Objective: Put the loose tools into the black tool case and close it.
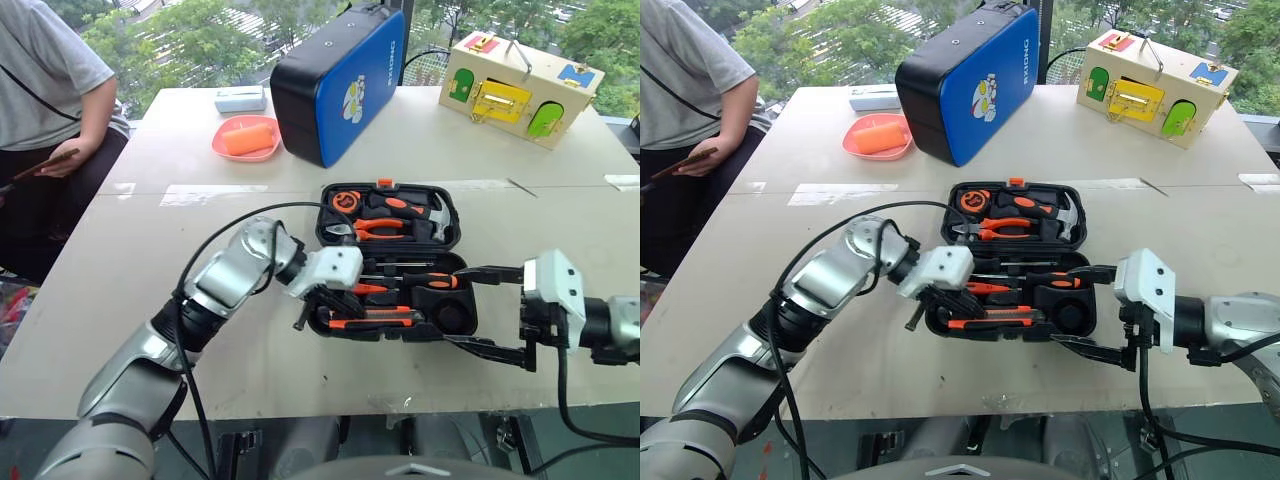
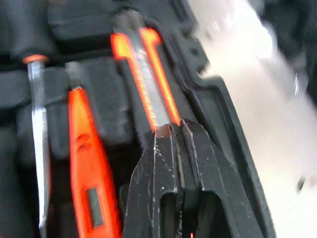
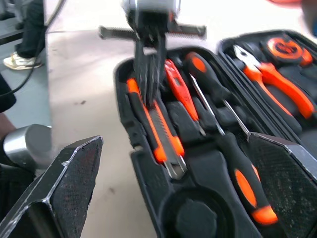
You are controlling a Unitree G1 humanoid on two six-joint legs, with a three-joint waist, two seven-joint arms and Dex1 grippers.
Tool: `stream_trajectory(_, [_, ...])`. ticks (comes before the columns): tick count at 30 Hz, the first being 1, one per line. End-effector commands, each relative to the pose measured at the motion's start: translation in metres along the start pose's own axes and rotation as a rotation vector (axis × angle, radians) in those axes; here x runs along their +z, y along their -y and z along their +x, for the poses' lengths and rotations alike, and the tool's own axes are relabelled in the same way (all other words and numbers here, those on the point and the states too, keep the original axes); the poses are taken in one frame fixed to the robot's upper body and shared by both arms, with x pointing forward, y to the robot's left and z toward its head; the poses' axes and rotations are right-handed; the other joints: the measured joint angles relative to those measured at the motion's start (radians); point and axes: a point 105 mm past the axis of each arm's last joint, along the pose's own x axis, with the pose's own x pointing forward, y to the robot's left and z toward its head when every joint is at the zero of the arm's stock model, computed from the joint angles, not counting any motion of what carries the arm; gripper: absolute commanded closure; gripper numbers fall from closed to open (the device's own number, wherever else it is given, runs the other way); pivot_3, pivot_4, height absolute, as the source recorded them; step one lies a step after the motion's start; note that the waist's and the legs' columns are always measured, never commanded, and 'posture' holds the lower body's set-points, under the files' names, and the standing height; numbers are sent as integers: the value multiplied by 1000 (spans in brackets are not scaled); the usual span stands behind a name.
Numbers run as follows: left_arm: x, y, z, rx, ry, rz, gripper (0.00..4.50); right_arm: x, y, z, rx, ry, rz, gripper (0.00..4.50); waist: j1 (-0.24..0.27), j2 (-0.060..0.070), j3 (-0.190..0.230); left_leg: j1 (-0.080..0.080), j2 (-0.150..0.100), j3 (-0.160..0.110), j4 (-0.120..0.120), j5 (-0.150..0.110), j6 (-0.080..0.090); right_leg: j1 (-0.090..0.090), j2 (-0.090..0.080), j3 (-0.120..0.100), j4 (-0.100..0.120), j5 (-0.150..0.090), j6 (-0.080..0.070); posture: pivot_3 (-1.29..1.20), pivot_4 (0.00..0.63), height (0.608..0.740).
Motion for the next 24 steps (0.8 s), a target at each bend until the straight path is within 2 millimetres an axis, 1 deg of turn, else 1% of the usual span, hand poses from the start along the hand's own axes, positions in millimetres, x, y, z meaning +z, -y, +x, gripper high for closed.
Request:
stream_trajectory(1, [36,-4,-33,106,203,44,4162,-6,14,-25,-151,-10,20,0,2,0,0,-2,0,-1,1,0,0,-1,0,-1,-1,0,0,0,150,735])
stream_trajectory(2, [39,-2,-45,135,244,33,3834,-16,18,-45,-245,-25,65,0,-1,0,0,-3,0,-2,1,0,0,-1,0,-2,-1,0,0,0,150,735])
stream_trajectory(4, [45,5,-61,148,312,7,3055,-33,16,-83,-389,-71,136,0,3,1,0,-5,0,-2,1,0,0,-3,-1,-2,-1,0,0,0,150,735])
stream_trajectory(6, [54,11,-66,135,365,17,2457,-48,7,-117,-493,-125,206,0,2,1,0,-4,0,-3,1,0,0,-2,0,-2,-1,0,0,0,150,735])
stream_trajectory(7, [57,12,-66,136,380,29,1921,-53,3,-129,-527,-144,231,0,9,2,0,-5,0,-3,1,0,0,-3,0,-2,-1,0,0,0,150,735])
stream_trajectory(8, [60,13,-67,140,392,40,1582,-57,-2,-141,-560,-165,256,0,10,2,0,-6,-1,-3,1,0,0,-3,-1,-2,-2,0,0,0,150,735])
stream_trajectory(9, [62,13,-67,144,398,47,970,-61,-6,-153,-593,-184,278,0,7,2,0,-5,-1,-3,1,0,0,-2,-1,-2,-2,0,0,0,150,735])
stream_trajectory(10, [63,12,-67,147,402,46,656,-65,-8,-166,-632,-205,301,0,3,2,0,-4,-1,-2,1,0,0,-2,-1,-1,-2,0,0,0,150,735])
stream_trajectory(11, [63,12,-66,149,406,45,183,-67,-10,-175,-659,-218,316,0,1,2,0,-2,-1,-1,1,0,0,-1,-1,0,-2,0,0,0,150,735])
stream_trajectory(12, [64,11,-66,150,410,44,45,-68,-11,-183,-681,-227,328,0,-1,2,0,0,-1,1,0,-1,1,1,-2,1,-1,0,0,0,150,735])
stream_trajectory(13, [65,11,-65,151,413,44,45,-69,-11,-187,-692,-230,333,0,-2,2,0,2,-1,3,-1,-3,4,2,-4,3,-1,0,0,0,150,735])
stream_trajectory(16, [69,12,-62,144,418,55,45,-69,-9,-193,-692,-241,337,0,-3,3,0,6,0,5,-4,-3,5,3,-4,6,-1,0,0,0,150,735])
stream_trajectory(20, [75,14,-59,138,416,80,45,-70,4,-177,-627,-245,321,0,-2,2,0,6,0,5,-5,-3,5,2,-4,6,-1,0,0,0,150,735])
stream_trajectory(22, [77,16,-56,131,400,102,45,-77,14,-166,-595,-280,320,0,-1,2,0,6,0,5,-5,-1,2,2,-4,5,-2,0,0,0,150,735])
stream_trajectory(24, [79,18,-54,127,388,114,45,-86,22,-159,-584,-319,318,0,1,2,0,5,0,5,-5,-1,0,2,-4,5,-2,0,0,0,150,735])
